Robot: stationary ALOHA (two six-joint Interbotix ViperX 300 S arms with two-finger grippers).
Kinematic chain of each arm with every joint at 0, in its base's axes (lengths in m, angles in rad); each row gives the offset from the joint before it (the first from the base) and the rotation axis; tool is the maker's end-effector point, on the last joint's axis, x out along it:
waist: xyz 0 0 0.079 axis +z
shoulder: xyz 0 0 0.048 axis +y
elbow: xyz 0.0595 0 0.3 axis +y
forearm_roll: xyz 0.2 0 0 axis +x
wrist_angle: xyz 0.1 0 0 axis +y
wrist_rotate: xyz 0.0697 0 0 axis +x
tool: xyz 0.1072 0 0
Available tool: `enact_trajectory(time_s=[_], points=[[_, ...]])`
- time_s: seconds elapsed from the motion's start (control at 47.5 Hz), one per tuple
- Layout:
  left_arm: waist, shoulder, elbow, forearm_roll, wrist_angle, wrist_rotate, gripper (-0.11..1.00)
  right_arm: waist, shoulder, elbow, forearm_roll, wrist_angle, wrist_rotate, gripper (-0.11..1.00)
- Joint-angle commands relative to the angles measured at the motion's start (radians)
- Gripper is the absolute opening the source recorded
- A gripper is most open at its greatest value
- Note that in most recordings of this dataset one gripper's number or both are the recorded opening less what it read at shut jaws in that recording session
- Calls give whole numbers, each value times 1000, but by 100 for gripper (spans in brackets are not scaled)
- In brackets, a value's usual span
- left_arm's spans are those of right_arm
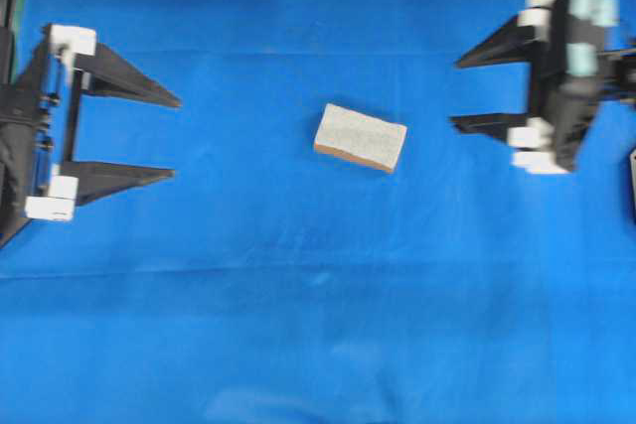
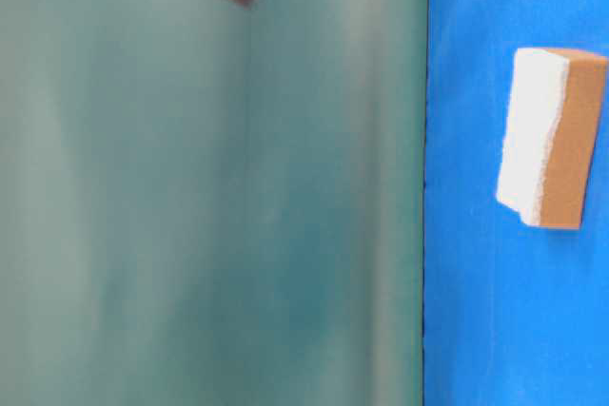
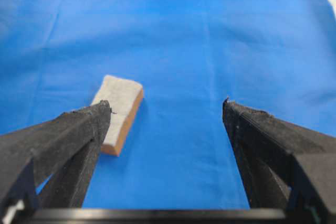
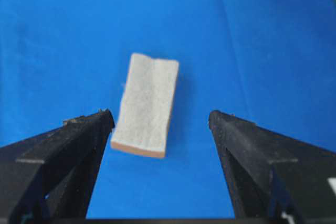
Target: Hand over the sponge with the left arm and wipe it with the right arm.
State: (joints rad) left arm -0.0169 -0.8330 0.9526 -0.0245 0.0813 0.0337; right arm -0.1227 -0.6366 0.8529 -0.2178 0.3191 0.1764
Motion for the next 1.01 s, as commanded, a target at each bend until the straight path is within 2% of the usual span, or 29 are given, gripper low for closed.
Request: enact_trajectory(time_s=[0.0, 0.168, 0.442, 0.737, 0.989], points=[[3, -34, 14, -2, 14, 0, 84, 6, -89, 21, 3, -3, 2, 72], [3, -103, 58, -2, 43, 0, 84, 6, -249, 110, 3, 11, 2, 72], [3, -275, 172, -2, 49, -2, 84, 8, -456, 252, 34, 58, 3, 72], [3, -410, 273, -2, 78, -5, 84, 6, -529, 345, 61, 40, 5, 72], [3, -451, 321, -2, 87, -26, 84, 6, -532, 359, 75, 2, 5, 72]])
